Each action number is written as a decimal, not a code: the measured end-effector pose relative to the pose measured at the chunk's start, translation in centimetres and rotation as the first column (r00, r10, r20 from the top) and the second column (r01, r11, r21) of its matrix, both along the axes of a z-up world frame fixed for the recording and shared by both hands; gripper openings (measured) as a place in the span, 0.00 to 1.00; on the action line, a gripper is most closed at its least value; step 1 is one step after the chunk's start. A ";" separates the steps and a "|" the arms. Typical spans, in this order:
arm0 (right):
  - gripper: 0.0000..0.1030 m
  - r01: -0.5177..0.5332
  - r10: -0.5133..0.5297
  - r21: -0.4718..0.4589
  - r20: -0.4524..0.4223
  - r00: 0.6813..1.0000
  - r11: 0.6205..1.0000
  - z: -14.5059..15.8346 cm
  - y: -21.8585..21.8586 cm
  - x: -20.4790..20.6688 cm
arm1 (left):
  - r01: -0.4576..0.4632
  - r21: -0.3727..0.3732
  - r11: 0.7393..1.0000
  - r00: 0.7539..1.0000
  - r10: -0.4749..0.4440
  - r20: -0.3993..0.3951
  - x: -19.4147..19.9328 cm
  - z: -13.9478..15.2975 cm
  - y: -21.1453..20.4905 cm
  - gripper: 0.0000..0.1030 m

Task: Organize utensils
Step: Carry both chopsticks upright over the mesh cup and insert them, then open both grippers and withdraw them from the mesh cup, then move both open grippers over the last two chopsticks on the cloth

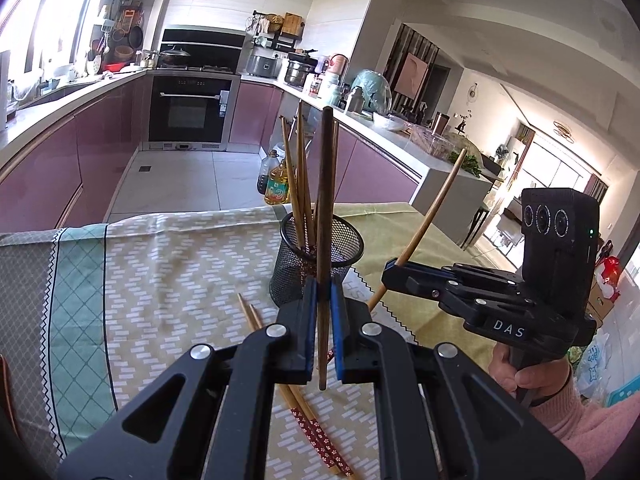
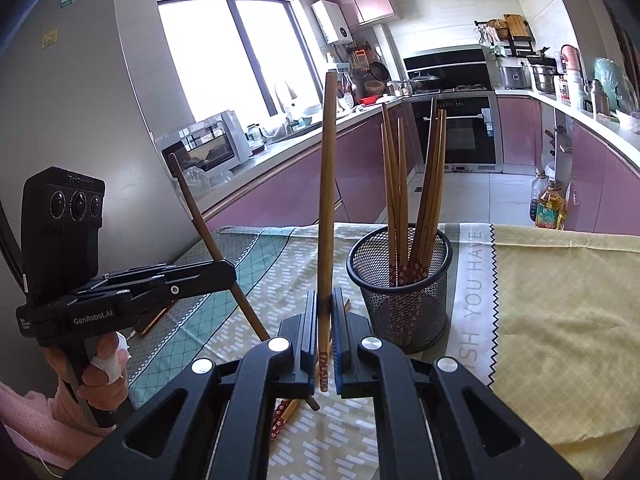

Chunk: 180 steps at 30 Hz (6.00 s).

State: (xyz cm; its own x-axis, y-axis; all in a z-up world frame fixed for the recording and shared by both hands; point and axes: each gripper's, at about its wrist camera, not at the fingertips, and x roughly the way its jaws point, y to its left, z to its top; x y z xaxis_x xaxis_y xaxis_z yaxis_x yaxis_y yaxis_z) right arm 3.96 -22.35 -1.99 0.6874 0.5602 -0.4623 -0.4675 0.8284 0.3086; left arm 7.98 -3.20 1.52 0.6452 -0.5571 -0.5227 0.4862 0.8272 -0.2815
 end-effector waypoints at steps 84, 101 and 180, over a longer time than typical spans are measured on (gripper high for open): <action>0.06 0.088 -0.090 -0.082 -0.024 0.996 0.993 1.9 -1.3 7.2 | -0.025 0.147 0.989 0.998 0.016 0.061 7.4 4.0 -6.0 0.07; 0.08 0.097 -0.101 -0.069 -0.058 0.993 0.993 0.7 -2.1 8.2 | -0.017 0.144 0.989 1.000 0.020 -0.023 10.3 1.7 -6.3 0.07; 0.22 -0.088 0.015 -0.284 -0.249 0.968 0.955 -9.4 5.8 0.8 | -0.019 0.317 0.948 0.975 0.087 -0.204 3.8 -11.6 -3.2 0.36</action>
